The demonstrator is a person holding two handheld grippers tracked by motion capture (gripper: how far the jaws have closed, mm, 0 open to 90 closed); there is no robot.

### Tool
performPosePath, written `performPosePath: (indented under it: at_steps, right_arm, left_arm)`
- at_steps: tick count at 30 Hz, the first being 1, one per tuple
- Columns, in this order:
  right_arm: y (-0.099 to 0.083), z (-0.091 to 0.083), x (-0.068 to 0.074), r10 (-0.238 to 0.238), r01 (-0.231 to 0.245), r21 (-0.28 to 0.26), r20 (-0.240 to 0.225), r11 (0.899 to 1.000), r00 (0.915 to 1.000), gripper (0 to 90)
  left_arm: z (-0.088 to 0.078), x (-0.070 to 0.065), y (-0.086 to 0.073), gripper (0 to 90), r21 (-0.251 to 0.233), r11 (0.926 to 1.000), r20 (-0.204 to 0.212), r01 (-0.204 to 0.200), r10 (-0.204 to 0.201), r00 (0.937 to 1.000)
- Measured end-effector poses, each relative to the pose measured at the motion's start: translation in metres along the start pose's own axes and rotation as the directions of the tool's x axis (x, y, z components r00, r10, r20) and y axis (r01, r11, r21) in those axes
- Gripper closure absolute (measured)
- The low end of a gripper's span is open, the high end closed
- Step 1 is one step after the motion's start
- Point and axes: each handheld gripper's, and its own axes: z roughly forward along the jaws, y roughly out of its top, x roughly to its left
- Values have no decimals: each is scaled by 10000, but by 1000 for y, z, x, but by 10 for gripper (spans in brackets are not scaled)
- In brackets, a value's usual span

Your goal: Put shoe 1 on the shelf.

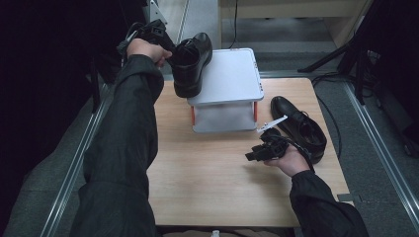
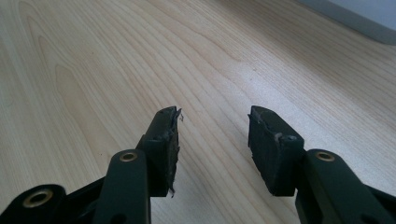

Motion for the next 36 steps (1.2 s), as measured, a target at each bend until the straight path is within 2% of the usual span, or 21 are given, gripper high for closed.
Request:
performPosePath:
  at_steps: [8, 14, 16, 17, 22, 27, 31, 36]
  right_arm:
    - [-4, -2, -1, 90, -90, -2, 58, 10000, 9999, 535]
    - [-9, -5, -3, 217, -217, -15, 143, 9998, 9997, 534]
    - [-10, -6, -3, 222, -221, -39, 176, 9997, 9996, 535]
    - [-11, -7, -3, 268, -267, -32, 202, 9996, 9994, 535]
    - [-13, -8, -2, 329, -329, -9, 254, 9995, 9991, 535]
    - [-14, -7, -2, 311, -312, 17, 279, 9995, 9991, 535]
    - [-13, -6, -1, 301, -303, 42, 271, 9995, 9992, 535]
    - [-13, -5, -1, 296, -298, 58, 265, 9995, 9992, 535]
  left_arm:
    - [23, -12, 11, 834, 456, 9990, -158, -8, 15, 9999]
    - [33, -20, 13, 815, 486, 9988, -56, 87, -85, 9999]
    - [34, -21, 13, 813, 469, 9989, -32, 84, -83, 10000]
    - [34, -22, 12, 797, 434, 9989, 150, 151, -157, 9998]
    - [34, -25, 10, 780, 459, 9988, 230, 144, -154, 9996]
    - [36, -24, 7, 750, 479, 9987, 640, 193, -224, 9977]
    - [38, -23, 5, 736, 440, 9989, 732, 139, -171, 9972]
    - [40, -26, 3, 705, 421, 9991, 585, -93, 69, 9983]
